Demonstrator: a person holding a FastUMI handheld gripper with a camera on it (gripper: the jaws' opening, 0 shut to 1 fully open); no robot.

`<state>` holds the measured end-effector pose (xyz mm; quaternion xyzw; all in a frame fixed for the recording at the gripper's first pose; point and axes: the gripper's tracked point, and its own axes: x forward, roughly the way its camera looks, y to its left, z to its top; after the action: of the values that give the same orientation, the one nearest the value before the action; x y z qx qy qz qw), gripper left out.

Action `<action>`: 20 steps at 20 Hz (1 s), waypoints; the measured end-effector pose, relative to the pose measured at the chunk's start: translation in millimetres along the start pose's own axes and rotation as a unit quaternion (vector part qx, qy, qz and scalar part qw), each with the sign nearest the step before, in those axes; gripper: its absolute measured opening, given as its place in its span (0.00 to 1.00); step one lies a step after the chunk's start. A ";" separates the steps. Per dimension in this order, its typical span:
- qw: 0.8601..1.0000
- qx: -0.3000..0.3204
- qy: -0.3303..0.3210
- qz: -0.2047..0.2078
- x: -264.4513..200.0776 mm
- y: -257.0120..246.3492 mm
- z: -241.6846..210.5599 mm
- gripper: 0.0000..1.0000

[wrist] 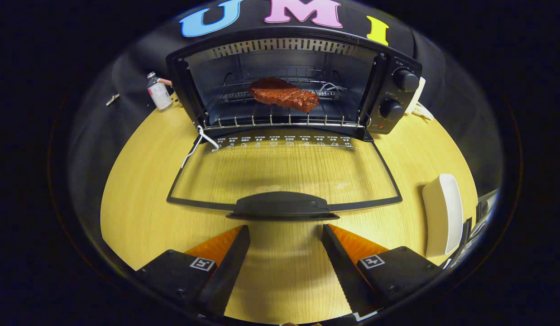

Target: Open the toaster oven, put the food inside, and close the toaster oven door.

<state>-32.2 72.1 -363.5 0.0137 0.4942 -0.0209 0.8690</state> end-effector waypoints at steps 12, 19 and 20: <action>0.999 -0.003 -0.040 0.006 -31.3 1.4 16.3 0.99; 0.993 -0.005 -0.120 0.020 -72.8 5.4 57.0 0.99; 0.990 -0.014 -0.137 0.020 -78.6 5.8 66.4 0.99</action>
<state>-15.1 76.8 -262.0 0.0083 0.3708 0.0014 0.9287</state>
